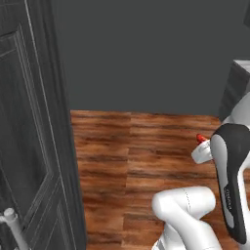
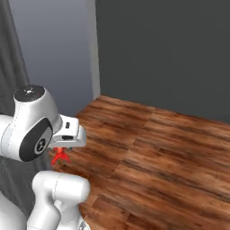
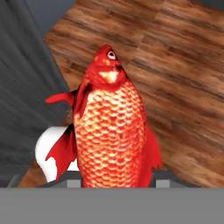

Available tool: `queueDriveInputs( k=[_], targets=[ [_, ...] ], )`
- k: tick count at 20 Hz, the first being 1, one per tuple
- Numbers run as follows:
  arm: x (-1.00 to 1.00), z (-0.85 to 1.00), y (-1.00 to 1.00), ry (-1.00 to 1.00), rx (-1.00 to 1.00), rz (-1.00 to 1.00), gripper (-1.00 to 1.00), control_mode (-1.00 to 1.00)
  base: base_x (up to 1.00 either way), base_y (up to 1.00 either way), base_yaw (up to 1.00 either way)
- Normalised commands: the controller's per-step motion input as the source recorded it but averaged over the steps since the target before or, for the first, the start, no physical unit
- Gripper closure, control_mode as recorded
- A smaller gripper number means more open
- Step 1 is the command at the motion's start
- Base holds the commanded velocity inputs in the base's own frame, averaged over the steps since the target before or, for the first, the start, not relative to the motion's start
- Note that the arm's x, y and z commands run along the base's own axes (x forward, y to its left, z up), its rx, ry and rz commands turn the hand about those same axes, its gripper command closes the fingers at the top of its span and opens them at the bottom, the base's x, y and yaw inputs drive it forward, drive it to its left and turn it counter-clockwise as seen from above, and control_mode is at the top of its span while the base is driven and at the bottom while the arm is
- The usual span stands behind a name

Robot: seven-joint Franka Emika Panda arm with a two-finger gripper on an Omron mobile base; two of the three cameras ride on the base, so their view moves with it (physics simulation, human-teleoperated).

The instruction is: Take the fish from the oven and place it on the plate on the counter.

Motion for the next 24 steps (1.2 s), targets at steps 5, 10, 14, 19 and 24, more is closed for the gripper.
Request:
queueDriveInputs(
  k=[5,10,14,19,24],
  targets=[
    [0.0,0.0,0.0,0.0,0.0,0.0,1.0,1.0,0.0,0.04,-0.87],
    [0.0,0.0,0.0,0.0,0.0,0.0,1.0,1.0,0.11,-0.2,-0.79],
    [0.0,0.0,0.0,0.0,0.0,0.0,1.0,1.0,0.22,-0.38,-0.72],
    [0.0,0.0,0.0,0.0,0.0,0.0,1.0,1.0,0.2,-0.32,-0.73],
    [0.0,0.0,0.0,0.0,0.0,0.0,1.0,1.0,0.66,0.01,-0.57]
  ],
)
